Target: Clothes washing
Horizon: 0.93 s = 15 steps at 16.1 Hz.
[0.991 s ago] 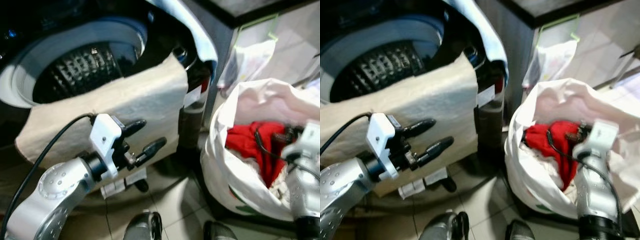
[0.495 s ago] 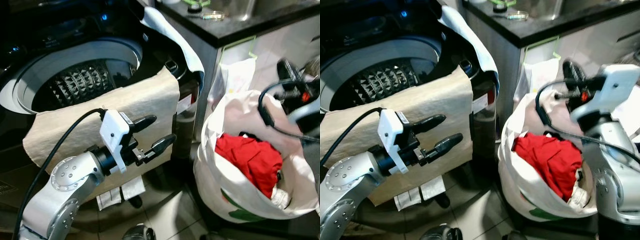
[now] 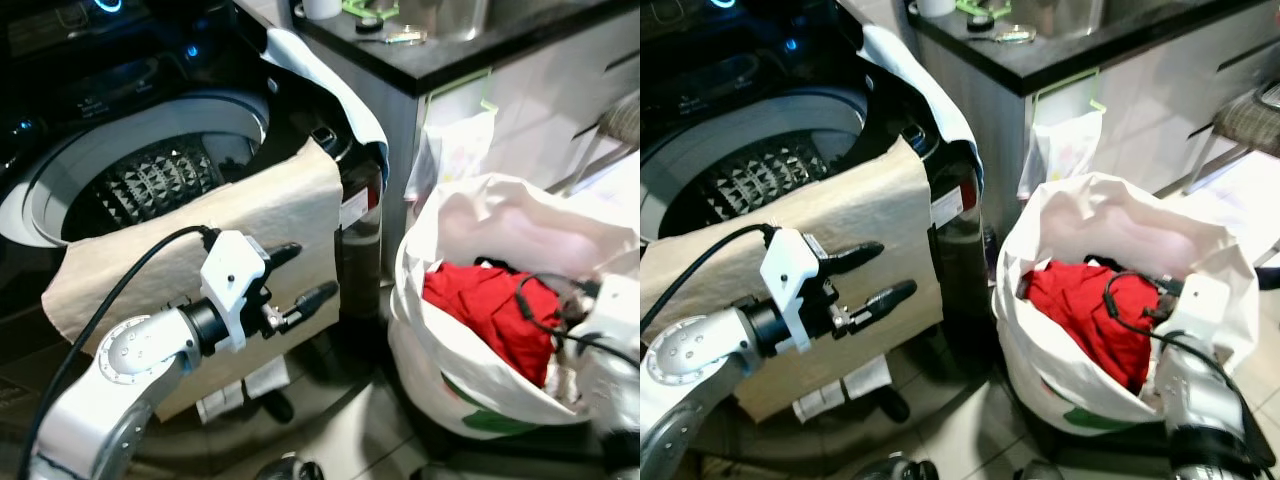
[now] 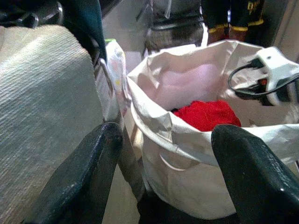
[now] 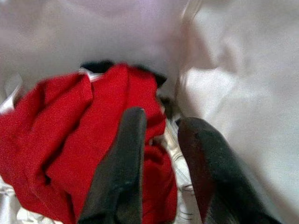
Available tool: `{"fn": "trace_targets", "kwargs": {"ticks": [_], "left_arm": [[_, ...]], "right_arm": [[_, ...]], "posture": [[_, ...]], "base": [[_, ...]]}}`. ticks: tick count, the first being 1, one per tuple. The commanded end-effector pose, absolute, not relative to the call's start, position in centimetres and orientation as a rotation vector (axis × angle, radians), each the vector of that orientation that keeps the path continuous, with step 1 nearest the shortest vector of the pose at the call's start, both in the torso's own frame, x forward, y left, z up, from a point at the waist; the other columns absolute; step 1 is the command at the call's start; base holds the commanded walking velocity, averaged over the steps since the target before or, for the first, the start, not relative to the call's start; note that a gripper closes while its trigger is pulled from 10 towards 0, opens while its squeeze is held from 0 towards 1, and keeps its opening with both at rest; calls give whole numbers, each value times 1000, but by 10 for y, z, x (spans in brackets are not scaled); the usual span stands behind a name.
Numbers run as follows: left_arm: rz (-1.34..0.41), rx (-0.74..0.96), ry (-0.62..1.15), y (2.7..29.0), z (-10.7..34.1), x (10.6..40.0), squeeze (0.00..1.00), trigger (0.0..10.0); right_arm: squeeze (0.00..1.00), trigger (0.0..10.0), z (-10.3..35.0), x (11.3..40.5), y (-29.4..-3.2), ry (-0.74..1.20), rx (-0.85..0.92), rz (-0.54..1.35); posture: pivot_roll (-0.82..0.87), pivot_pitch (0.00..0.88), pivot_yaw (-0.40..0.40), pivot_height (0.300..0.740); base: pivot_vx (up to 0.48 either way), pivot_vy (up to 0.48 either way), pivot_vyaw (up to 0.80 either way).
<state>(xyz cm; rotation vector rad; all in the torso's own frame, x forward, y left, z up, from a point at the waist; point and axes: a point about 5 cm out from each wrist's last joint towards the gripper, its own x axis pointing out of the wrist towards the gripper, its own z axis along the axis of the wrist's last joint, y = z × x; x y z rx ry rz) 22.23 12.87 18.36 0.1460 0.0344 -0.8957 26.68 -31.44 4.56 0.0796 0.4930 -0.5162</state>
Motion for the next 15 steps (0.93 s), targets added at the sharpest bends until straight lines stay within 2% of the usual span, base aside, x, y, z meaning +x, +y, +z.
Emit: {"fn": "trace_targets", "kwargs": {"ticks": [1, 3, 5, 12, 13, 14, 15], "left_arm": [[-903, 156, 35, 132, 190, 220, 0, 10000], [-899, 171, 37, 140, 202, 215, 0, 10000], [-920, 175, 63, 143, 206, 208, 0, 10000], [-1009, 162, 136, 142, 214, 188, 0, 10000], [-1009, 160, 137, 141, 213, 188, 0, 10000], [-1012, 159, 137, 141, 213, 188, 0, 10000], [-1021, 152, 140, 139, 214, 187, 0, 10000]], "right_arm": [[1000, 10000, 39, 269, -312, 503, 83, -506], [1000, 10000, 44, 286, -306, 435, 127, -448], [1000, 10000, 39, 295, -297, 480, 63, -388], [1000, 10000, 16, 281, -296, 633, 67, -487], [176, 10000, 12, 278, -295, 654, 67, -483], [0, 10000, 11, 277, -294, 665, 62, -475], [0, 7137, 8, 275, -293, 678, 50, -471]], "posture": [[127, 176, 198, 740], [203, 218, 215, 740], [233, 232, 221, 740], [297, 259, 219, 740], [295, 257, 217, 740], [294, 256, 217, 740], [293, 254, 217, 740]], "base": [[0, 0, 0], [0, 0, 0], [0, 0, 0], [0, 0, 0], [0, 0, 0], [0, 0, 0], [0, 0, 0]]}}
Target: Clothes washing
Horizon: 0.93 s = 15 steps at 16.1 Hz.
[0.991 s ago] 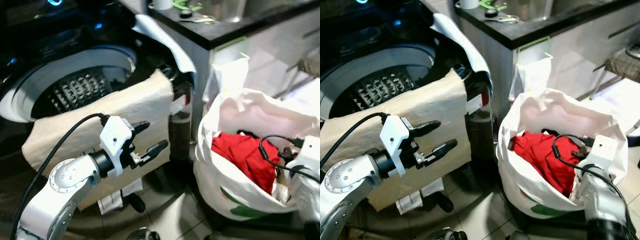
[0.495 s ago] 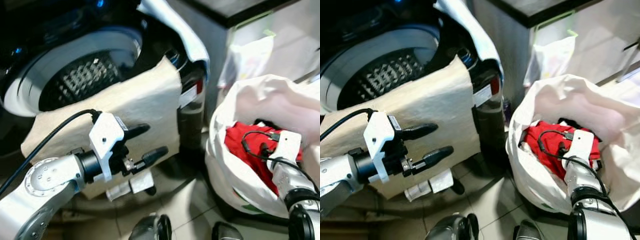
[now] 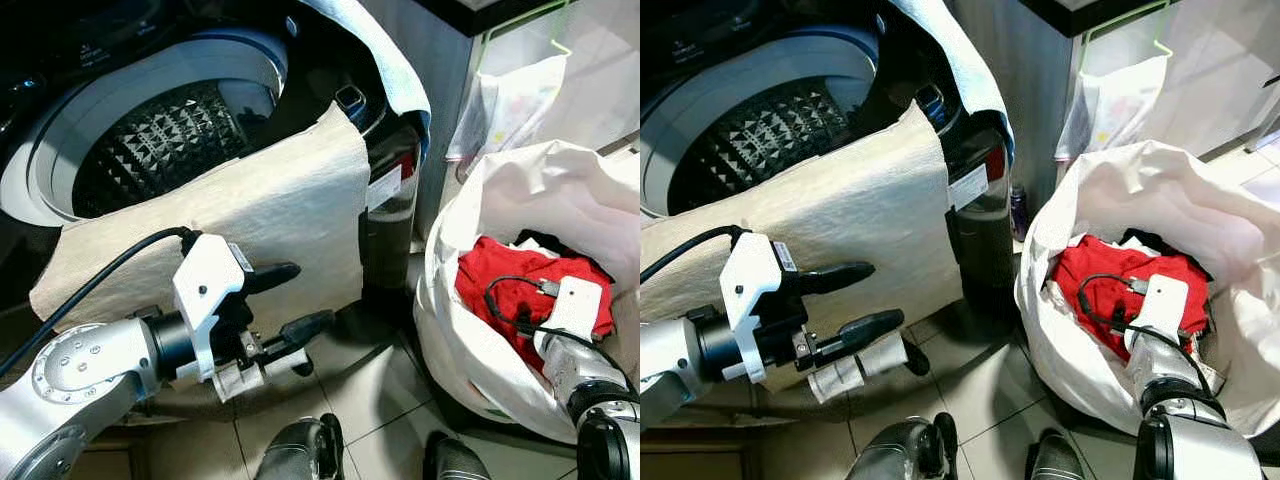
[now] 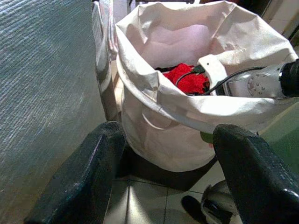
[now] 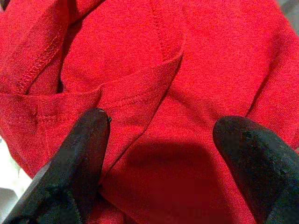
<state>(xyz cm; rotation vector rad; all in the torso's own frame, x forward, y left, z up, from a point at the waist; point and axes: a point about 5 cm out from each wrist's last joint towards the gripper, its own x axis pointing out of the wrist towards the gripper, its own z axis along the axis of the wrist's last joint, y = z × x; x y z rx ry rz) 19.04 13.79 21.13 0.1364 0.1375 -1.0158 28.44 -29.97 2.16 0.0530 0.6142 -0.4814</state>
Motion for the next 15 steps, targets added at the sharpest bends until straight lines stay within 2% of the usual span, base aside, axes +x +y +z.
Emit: {"fn": "trace_targets", "kwargs": {"ticks": [1, 15], "left_arm": [[-1025, 151, 141, 139, 214, 187, 0, 10000], [-1022, 146, 154, 139, 213, 187, 0, 10000]], "right_arm": [[0, 0, 8, 274, -294, 679, 49, -473], [0, 0, 7, 270, -298, 672, 27, -494]], "posture": [[292, 252, 218, 740], [292, 252, 215, 740]], "base": [[0, 0, 0], [0, 0, 0]]}}
